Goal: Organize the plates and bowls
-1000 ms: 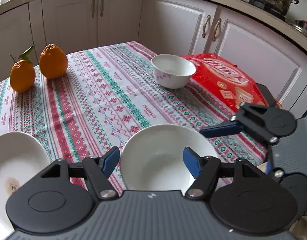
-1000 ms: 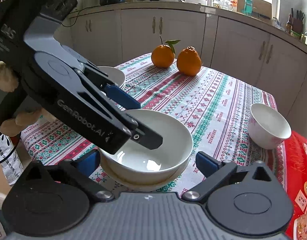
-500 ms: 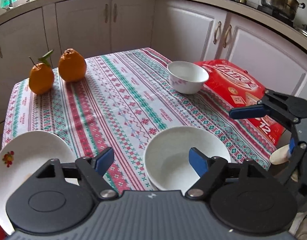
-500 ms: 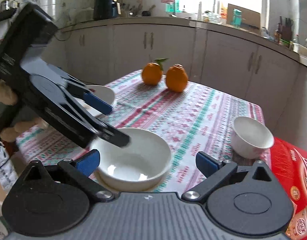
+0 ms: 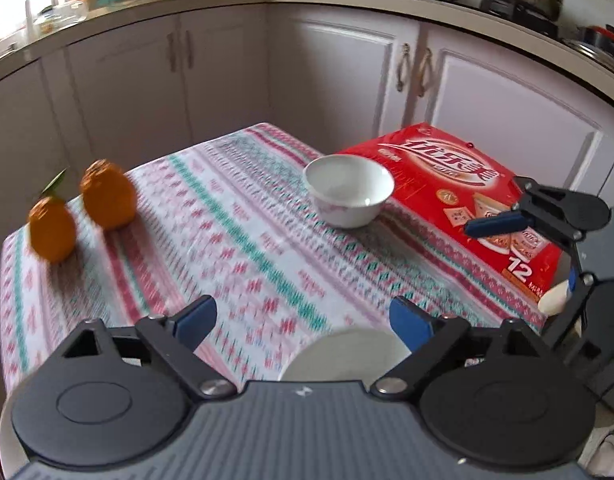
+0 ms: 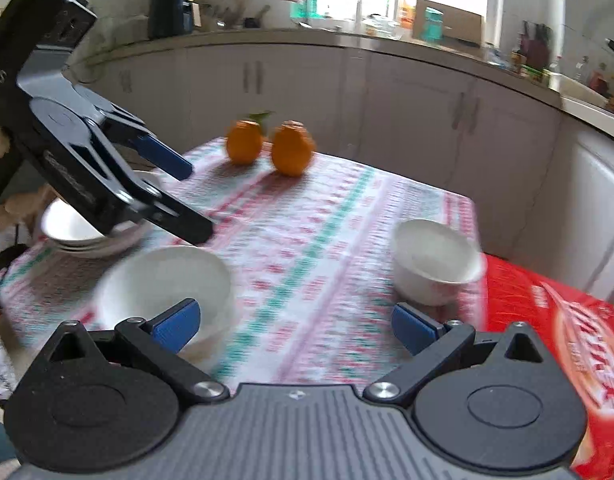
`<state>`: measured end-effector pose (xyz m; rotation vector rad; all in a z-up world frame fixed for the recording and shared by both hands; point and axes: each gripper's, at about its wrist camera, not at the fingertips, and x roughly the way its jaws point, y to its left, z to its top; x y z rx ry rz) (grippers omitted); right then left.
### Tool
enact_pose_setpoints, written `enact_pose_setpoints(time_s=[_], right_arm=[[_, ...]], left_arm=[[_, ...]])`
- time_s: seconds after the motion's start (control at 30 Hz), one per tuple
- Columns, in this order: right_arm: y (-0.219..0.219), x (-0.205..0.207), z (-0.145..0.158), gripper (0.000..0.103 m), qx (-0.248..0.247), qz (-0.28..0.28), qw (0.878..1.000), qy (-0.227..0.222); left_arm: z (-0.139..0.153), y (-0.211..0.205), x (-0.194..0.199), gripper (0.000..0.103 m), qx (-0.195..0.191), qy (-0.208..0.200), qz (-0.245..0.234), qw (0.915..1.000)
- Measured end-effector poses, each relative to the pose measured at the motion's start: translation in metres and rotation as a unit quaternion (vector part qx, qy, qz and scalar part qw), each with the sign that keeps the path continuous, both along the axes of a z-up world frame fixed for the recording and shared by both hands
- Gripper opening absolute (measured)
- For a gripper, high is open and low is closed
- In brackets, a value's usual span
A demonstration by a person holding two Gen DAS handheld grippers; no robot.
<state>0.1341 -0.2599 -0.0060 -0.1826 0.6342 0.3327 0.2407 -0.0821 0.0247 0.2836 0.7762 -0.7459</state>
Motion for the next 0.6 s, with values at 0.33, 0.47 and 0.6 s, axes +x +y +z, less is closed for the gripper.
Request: enact_pose_setpoints(time_s=[0.33, 0.47, 0.6], right_arm=[[-0.074, 0.058, -0.014, 0.103, -0.025, -0.027, 0.999, 0.021], [-0.086, 0.085, -0.030, 0.103, -0.027, -0.018, 0.999, 0.032], [-0.094, 0.107, -0.041, 0.103, -0.029, -0.009, 0.999, 0.036]], left_arm=[[-0.016, -0.084, 0.075, 0.093, 0.033, 0.041, -0.074, 0.9958], [-0.029, -0.114, 0.102, 0.093, 0.045, 0.052, -0.087, 0.9939], [-0.042, -0.134, 0.124, 0.093, 0.040, 0.073, -0.099, 0.9916]])
